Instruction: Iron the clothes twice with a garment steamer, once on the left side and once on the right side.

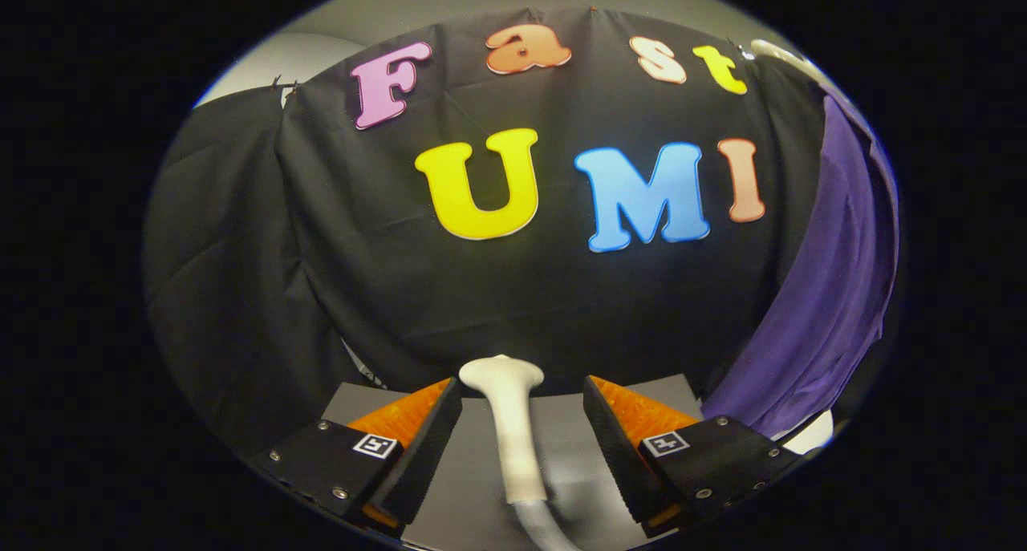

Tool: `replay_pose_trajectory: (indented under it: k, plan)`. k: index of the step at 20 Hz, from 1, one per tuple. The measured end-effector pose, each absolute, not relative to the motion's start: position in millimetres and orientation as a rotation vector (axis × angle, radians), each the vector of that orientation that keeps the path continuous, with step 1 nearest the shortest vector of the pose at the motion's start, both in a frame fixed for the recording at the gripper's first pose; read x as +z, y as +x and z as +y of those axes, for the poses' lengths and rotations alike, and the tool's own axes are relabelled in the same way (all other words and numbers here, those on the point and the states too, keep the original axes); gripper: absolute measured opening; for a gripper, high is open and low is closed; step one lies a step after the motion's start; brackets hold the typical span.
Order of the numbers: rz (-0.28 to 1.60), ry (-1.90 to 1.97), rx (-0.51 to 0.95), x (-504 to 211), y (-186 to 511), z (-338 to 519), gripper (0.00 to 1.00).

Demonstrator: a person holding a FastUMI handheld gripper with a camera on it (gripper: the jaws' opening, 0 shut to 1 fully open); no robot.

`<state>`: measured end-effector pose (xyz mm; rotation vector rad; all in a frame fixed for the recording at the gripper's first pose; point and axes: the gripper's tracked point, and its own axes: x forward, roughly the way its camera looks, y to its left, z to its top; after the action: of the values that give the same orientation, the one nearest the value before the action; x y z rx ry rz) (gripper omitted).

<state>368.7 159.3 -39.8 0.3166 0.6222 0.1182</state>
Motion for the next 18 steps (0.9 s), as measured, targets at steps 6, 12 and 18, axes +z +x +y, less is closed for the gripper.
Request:
replay_pose_trajectory:
  k: [6, 12, 18]
  plan:
    - [0.841, 0.344, 0.110, -113.7, 382.8, 183.6, 0.95]
    - [0.930, 0.449, 0.145, -145.8, 384.7, 213.5, 0.94]
    - [0.963, 0.418, 0.085, -161.2, 384.3, 212.9, 0.82]
